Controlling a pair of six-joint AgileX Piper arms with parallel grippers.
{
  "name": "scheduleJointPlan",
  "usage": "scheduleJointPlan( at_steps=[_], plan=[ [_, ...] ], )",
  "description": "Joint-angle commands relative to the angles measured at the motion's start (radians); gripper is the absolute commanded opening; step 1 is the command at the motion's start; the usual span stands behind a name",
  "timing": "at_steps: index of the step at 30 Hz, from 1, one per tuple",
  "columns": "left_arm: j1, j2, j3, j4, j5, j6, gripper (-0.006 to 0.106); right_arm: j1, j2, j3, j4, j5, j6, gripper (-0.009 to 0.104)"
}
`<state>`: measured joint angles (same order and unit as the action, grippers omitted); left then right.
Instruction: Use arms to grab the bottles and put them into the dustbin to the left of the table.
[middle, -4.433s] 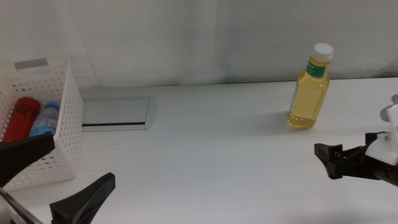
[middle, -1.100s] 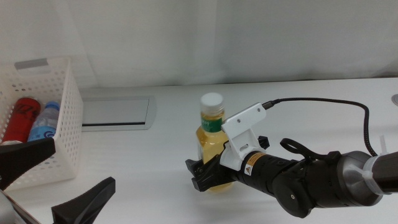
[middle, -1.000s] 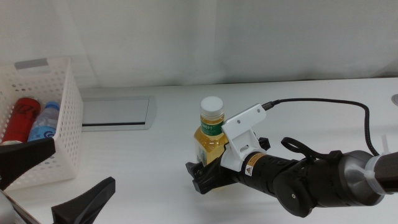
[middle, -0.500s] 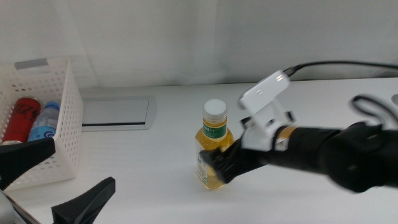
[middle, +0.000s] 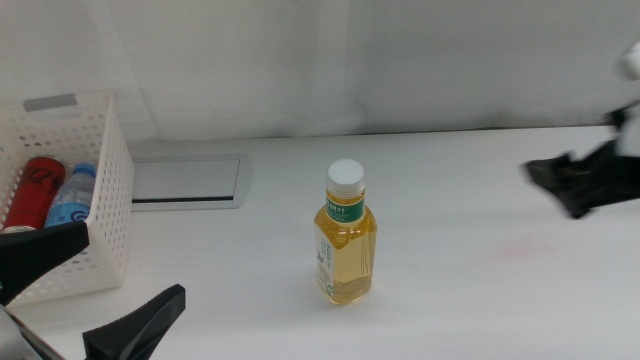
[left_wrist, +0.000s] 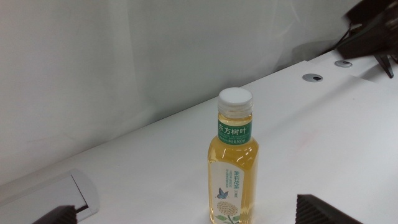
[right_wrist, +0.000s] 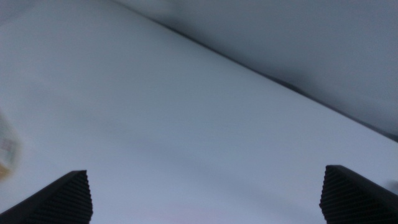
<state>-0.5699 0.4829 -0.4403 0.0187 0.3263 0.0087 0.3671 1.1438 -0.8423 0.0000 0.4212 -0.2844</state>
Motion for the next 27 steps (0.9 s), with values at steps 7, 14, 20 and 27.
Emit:
scheduleJointPlan(
  at_steps=[7, 14, 20, 27],
  plan=[
    [-0.01, 0.0, 0.005, -0.008, -0.001, -0.018, 0.091, -0.131, -0.285, 0.007, -0.172, 0.294, 0.102, 0.098],
    [-0.01, 0.0, 0.005, -0.008, -0.001, -0.018, 0.091, -0.131, -0.541, 0.135, -0.317, 0.336, 0.421, -0.002],
    [-0.01, 0.002, 0.005, -0.008, -0.001, -0.018, 0.091, -0.131, -0.811, 0.313, -0.286, 0.198, 0.551, -0.002],
    [-0.01, 0.062, 0.032, -0.076, -0.018, -0.016, 0.091, -0.131, -1.066, 0.46, -0.321, 0.095, 0.654, -0.002]
  ],
)
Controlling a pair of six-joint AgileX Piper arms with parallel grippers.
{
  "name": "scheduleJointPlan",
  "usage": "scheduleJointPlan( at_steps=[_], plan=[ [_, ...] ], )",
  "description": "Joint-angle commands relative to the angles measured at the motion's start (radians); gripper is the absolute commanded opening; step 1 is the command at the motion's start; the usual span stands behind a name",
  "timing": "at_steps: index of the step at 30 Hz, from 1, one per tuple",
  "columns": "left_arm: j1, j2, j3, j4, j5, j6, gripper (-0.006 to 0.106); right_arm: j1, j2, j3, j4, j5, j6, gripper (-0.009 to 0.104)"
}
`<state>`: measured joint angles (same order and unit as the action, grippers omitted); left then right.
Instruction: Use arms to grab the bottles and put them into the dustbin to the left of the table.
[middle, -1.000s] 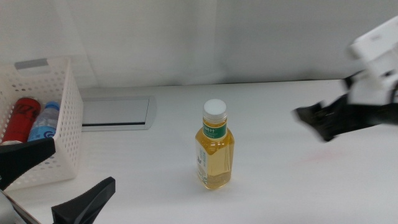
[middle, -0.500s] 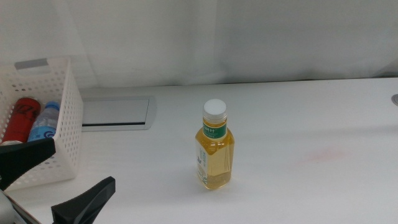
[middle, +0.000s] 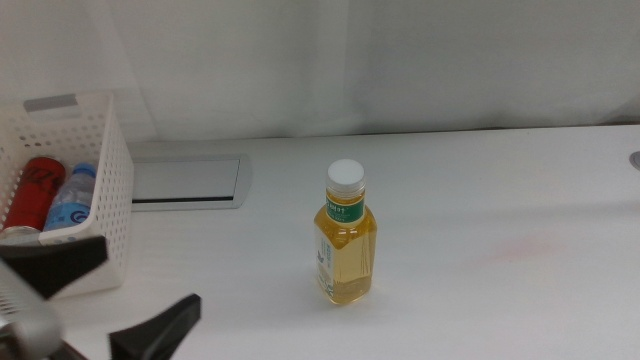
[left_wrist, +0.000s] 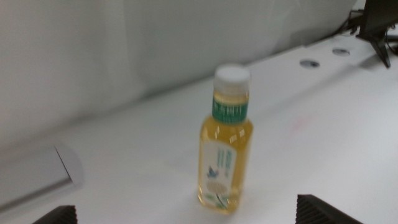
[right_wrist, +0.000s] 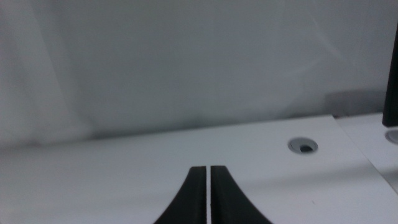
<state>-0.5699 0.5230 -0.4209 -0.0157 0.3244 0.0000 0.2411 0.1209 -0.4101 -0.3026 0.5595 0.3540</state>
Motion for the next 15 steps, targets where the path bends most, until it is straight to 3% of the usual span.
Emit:
scheduleJointPlan(
  at_steps=[1, 6, 10, 15],
  plan=[
    [-0.01, 0.043, 0.022, -0.056, -0.03, 0.0, 0.091, -0.005, -0.068, 0.041, -0.019, -0.063, 0.016, -0.002],
    [-0.01, 0.219, 0.036, -0.076, -0.184, 0.0, 0.091, -0.005, -0.139, 0.077, -0.072, -0.084, 0.014, -0.002],
    [-0.019, 0.354, 0.036, -0.076, -0.285, -0.007, 0.091, -0.005, -0.14, 0.092, -0.072, -0.114, 0.014, -0.002],
    [-0.137, 0.527, 0.036, -0.063, -0.519, 0.0, 0.091, -0.005, -0.14, 0.093, -0.092, -0.127, 0.014, -0.002]
  ],
)
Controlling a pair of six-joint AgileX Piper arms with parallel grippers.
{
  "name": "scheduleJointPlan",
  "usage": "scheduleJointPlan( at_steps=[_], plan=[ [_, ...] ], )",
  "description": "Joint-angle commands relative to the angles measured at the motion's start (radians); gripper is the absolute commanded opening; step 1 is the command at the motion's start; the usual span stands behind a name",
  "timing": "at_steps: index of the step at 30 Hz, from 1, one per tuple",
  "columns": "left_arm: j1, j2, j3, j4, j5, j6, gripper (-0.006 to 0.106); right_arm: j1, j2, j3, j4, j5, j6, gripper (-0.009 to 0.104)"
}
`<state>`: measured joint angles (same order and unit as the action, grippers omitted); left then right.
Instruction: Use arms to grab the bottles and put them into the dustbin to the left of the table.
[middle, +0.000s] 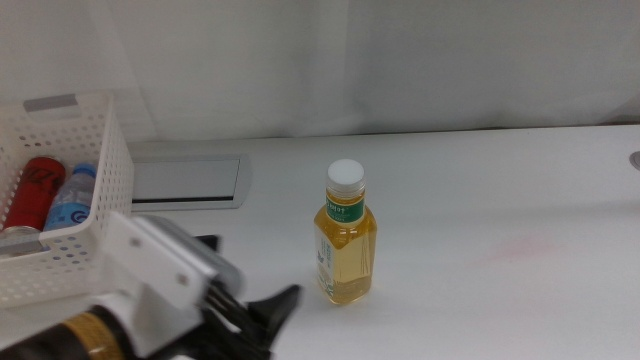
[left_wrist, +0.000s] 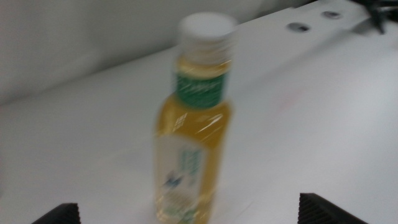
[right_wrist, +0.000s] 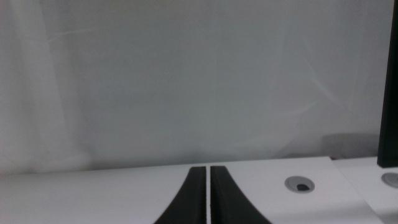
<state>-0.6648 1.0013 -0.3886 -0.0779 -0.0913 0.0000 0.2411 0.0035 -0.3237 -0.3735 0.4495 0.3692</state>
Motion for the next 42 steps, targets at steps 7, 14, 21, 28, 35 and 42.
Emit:
scheduleJointPlan(
  at_steps=[7, 14, 21, 28, 35, 42],
  plan=[
    [-0.173, 0.349, 0.004, -0.008, -0.402, 0.037, 0.091, -0.005, -0.023, 0.007, -0.038, -0.017, -0.002, -0.002],
    [-0.17, 0.563, 0.004, -0.077, -0.603, 0.034, 0.091, -0.005, -0.023, 0.007, -0.038, -0.017, -0.002, -0.002],
    [-0.163, 0.667, 0.002, -0.182, -0.751, 0.063, 0.091, -0.005, -0.023, 0.007, -0.036, -0.017, -0.002, -0.002],
    [-0.076, 0.746, -0.002, -0.188, -0.796, 0.0, 0.091, -0.005, -0.023, 0.007, -0.036, -0.017, -0.002, -0.002],
    [-0.012, 0.754, -0.062, 0.03, -0.772, -0.086, 0.091, -0.005, -0.023, 0.007, -0.036, -0.017, -0.002, -0.002],
    [-0.002, 0.826, -0.138, 0.055, -0.712, -0.086, 0.091, -0.005, -0.023, 0.007, -0.036, -0.017, -0.002, -0.002]
  ],
)
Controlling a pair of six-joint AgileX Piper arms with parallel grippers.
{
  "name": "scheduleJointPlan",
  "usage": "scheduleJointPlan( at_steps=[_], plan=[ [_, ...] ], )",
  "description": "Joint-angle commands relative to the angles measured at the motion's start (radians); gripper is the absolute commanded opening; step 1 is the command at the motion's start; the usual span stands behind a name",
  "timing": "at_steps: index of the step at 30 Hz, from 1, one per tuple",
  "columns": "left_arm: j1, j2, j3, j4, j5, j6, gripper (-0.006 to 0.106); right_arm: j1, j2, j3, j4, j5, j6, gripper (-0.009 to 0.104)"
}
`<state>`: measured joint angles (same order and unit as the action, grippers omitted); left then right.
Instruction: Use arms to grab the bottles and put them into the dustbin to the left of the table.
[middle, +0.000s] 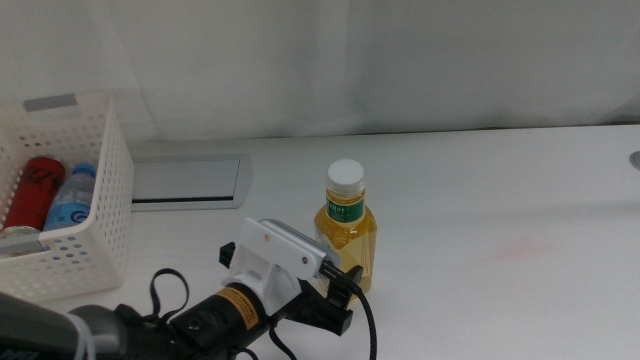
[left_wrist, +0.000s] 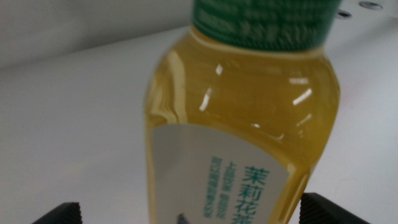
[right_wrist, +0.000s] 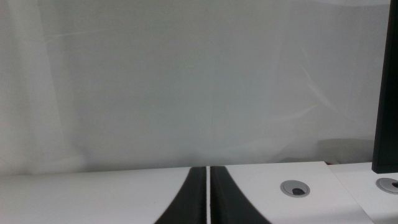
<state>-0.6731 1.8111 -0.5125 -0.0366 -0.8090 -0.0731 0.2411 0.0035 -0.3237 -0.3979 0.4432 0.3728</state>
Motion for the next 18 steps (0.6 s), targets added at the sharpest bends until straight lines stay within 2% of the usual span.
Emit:
scheduleJointPlan(
  at_steps=[1, 10, 14, 15, 17, 18],
  plan=[
    [0.006, 0.028, -0.023, 0.037, 0.008, -0.015, 0.091, -0.005, -0.023, 0.007, -0.011, -0.01, -0.005, -0.002],
    [0.006, 0.08, -0.116, 0.057, 0.065, -0.017, 0.088, -0.005, -0.023, 0.007, -0.011, -0.01, -0.005, -0.002],
    [0.006, 0.094, -0.136, 0.057, 0.071, -0.017, 0.06, -0.005, -0.023, 0.007, -0.011, -0.01, -0.005, -0.002],
    [0.006, 0.1, -0.136, 0.057, 0.071, -0.017, 0.024, -0.005, -0.023, 0.007, -0.011, -0.01, -0.005, -0.002],
    [0.006, 0.1, -0.136, 0.057, 0.071, -0.017, -0.003, -0.005, -0.023, 0.007, -0.011, -0.01, -0.005, -0.002],
    [0.006, 0.1, -0.136, 0.057, 0.055, -0.017, -0.003, -0.005, -0.023, 0.007, -0.011, -0.01, -0.005, -0.002]
  ],
)
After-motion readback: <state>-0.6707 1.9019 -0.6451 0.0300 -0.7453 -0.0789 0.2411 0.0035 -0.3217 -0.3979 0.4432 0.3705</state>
